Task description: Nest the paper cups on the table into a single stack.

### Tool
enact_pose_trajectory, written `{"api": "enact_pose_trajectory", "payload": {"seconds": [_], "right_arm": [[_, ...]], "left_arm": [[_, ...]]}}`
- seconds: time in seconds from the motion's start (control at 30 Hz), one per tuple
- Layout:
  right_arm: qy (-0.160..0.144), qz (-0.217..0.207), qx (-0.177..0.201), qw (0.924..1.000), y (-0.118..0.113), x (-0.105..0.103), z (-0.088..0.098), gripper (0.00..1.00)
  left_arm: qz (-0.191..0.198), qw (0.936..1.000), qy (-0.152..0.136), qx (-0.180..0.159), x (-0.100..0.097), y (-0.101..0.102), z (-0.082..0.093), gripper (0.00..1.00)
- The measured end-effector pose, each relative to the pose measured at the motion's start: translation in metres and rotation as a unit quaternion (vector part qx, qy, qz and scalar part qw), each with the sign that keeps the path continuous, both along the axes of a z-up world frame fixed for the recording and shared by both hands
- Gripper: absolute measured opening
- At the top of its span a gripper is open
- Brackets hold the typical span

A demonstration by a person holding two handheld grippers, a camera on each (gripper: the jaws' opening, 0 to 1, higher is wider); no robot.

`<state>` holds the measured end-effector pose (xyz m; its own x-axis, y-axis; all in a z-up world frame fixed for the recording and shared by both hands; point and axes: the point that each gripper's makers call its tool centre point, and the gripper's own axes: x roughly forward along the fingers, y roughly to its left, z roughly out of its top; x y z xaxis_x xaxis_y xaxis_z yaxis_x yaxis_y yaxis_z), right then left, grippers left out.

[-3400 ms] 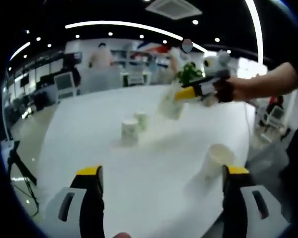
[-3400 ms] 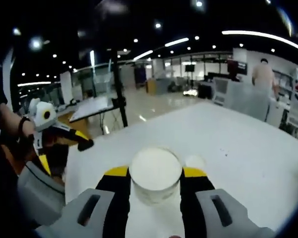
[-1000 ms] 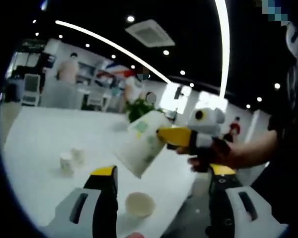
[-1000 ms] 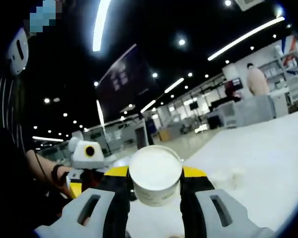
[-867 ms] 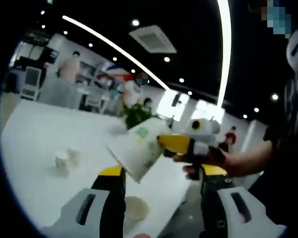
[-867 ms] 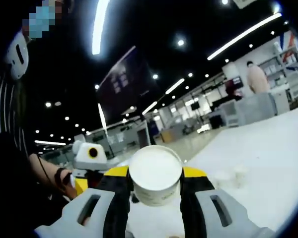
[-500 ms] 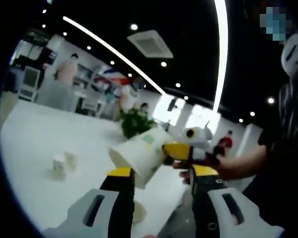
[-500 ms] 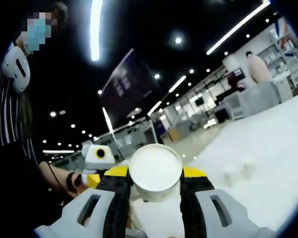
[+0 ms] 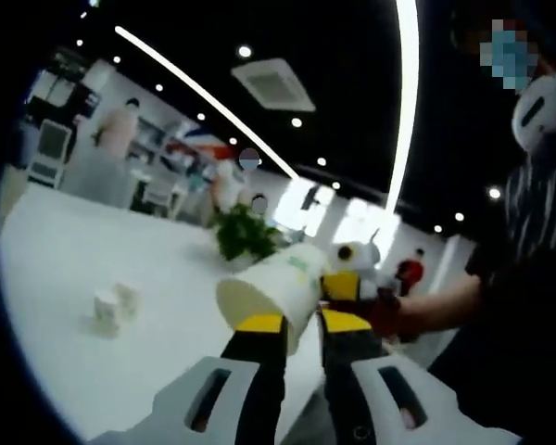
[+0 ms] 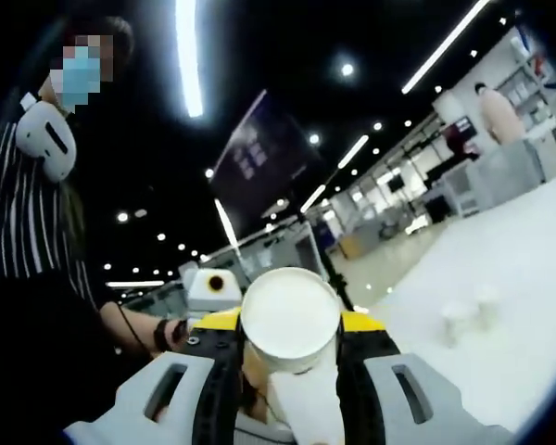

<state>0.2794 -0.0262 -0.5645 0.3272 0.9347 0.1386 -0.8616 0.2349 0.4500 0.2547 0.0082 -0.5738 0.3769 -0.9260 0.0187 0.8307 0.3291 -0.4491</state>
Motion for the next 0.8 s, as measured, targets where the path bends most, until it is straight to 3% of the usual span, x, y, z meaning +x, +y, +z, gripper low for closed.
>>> {"api": "enact_pose_trajectory", "payload": {"seconds": [0.07, 0.2, 0.33, 0.63, 0.73, 0.8], "right_arm": [[-0.010, 0.002, -0.024, 0.9997, 0.001, -0.002, -0.006, 0.35], [-0.013, 0.009, -0.022, 0.9996, 0.003, -0.006, -0.007, 0.35], [-0.015, 0.019, -0.033, 0.9992, 0.005, -0.010, -0.013, 0.36], [-0.045, 0.028, -0.081, 0.9953, 0.008, -0.015, -0.024, 0.38], [-0.057, 0.031, -0.099, 0.9930, 0.008, -0.017, -0.028, 0.40], [-0.061, 0.031, -0.105, 0.9921, 0.008, -0.018, -0.031, 0.41]], "left_arm": [[0.004, 1.0000, -0.003, 0.005, 0.000, 0.001, -0.002, 0.07], [0.000, 1.0000, 0.007, -0.005, -0.004, 0.003, -0.003, 0.07], [-0.008, 0.9999, 0.007, 0.007, -0.008, 0.004, -0.007, 0.06], [-0.034, 0.9979, -0.023, 0.051, -0.013, 0.004, -0.015, 0.03], [-0.057, 0.9935, -0.055, 0.082, -0.019, 0.000, -0.017, 0.02], [-0.067, 0.9916, -0.059, 0.094, -0.022, -0.003, -0.019, 0.01]]}}
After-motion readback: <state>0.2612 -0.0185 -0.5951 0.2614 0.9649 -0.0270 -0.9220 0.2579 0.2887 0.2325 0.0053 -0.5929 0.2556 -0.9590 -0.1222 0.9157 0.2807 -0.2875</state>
